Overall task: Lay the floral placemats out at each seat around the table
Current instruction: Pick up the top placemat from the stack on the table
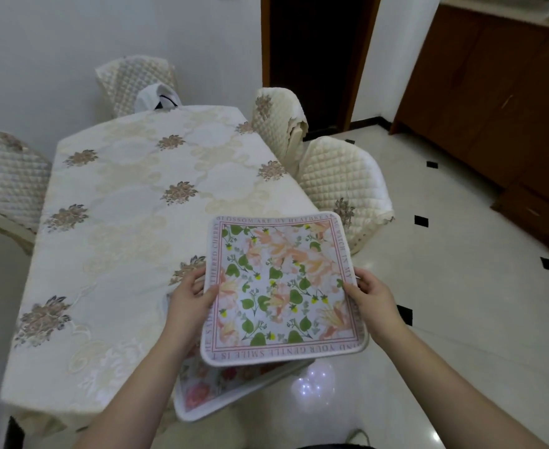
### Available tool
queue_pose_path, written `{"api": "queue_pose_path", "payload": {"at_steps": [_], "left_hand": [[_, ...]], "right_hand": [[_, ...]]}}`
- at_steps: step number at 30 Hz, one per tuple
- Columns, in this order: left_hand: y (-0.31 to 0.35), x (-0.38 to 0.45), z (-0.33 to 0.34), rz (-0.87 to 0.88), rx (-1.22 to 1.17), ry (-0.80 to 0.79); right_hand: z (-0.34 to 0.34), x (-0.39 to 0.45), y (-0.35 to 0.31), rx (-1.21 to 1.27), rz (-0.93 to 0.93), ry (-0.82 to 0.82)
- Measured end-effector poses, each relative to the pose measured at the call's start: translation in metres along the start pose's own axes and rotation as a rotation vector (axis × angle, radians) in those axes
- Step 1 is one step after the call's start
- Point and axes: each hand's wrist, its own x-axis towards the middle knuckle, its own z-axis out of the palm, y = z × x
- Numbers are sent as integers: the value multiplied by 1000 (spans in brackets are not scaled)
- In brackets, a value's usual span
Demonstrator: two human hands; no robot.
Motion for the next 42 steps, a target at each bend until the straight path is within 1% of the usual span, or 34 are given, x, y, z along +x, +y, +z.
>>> {"api": "queue_pose_path", "payload": {"at_steps": [2, 14, 22, 26, 30, 38, 42], "left_hand": [[3, 0, 22, 6, 28, -2], [45, -2, 192, -6, -11, -59], [73, 4, 269, -24, -94, -122], [83, 10, 296, 19, -88, -106], [90, 30, 314, 50, -119, -137], [108, 103, 355, 55, -188, -229], [117, 138, 371, 62, -225, -225]], "right_hand": [[-20, 5, -1, 21, 6, 6], [-171, 61, -11, 93, 25, 64], [-246, 89, -29, 72, -16, 119], [-264, 108, -33, 69, -23, 134], [-273, 131, -39, 64, -19, 161], [-284, 194, -70, 7, -27, 234], [-288, 225, -86, 11, -30, 251]]}}
